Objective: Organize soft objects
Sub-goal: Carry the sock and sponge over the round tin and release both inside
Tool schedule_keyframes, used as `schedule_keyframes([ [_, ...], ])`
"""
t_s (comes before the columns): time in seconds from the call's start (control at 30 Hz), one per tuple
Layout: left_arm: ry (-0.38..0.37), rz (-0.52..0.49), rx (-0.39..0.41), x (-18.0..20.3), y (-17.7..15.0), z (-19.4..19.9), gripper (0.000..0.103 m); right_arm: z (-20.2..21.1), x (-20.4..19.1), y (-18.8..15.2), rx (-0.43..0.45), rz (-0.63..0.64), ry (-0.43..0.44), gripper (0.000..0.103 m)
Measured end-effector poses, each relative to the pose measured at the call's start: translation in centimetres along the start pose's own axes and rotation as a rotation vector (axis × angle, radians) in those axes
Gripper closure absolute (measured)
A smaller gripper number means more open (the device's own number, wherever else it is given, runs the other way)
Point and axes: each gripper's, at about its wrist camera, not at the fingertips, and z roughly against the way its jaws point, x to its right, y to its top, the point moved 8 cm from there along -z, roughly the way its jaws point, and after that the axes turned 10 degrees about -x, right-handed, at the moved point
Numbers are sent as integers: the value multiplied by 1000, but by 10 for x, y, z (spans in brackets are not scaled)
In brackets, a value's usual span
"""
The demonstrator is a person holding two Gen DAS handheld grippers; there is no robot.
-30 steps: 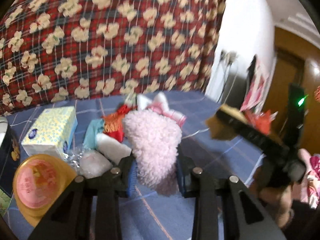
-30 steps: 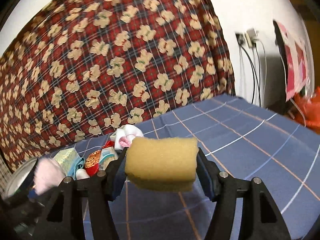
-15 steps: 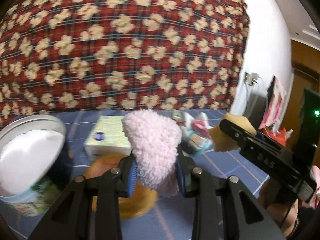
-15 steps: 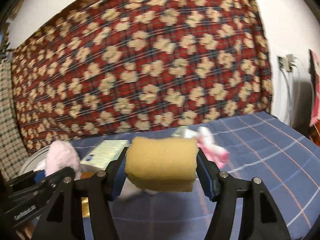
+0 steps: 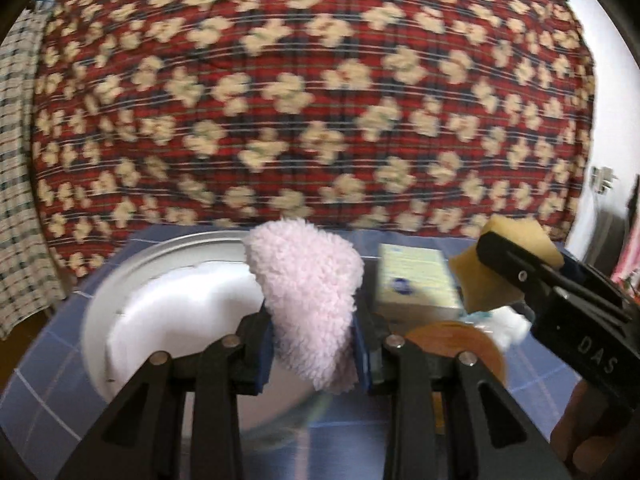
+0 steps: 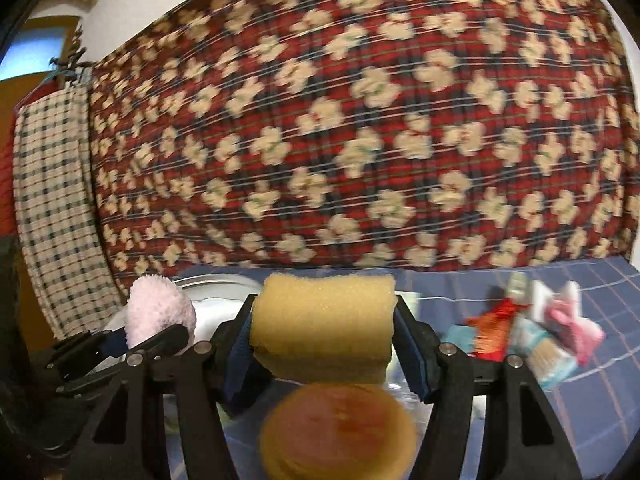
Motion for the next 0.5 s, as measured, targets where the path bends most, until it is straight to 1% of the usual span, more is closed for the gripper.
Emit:
schedule_keyframes([
  [0.1, 43, 43, -18, -29, -1, -7, 71, -15, -23, 4, -4, 7, 27, 37],
  [0.2, 67, 72, -31, -45, -1, -13, 71, -28, -40, 8, -14, 20, 43, 37],
  [0.37, 132, 96, -49, -69, -5, -21, 71, -51, -73, 7, -42, 52, 71, 37],
  [0.43, 135, 120, -61, -78, -7, -25, 71, -59, -85, 5, -49, 74, 78, 37],
  [0.5, 154, 133, -73, -87, -9, -29, 71, -65, -95, 3, -57, 84, 86, 37],
])
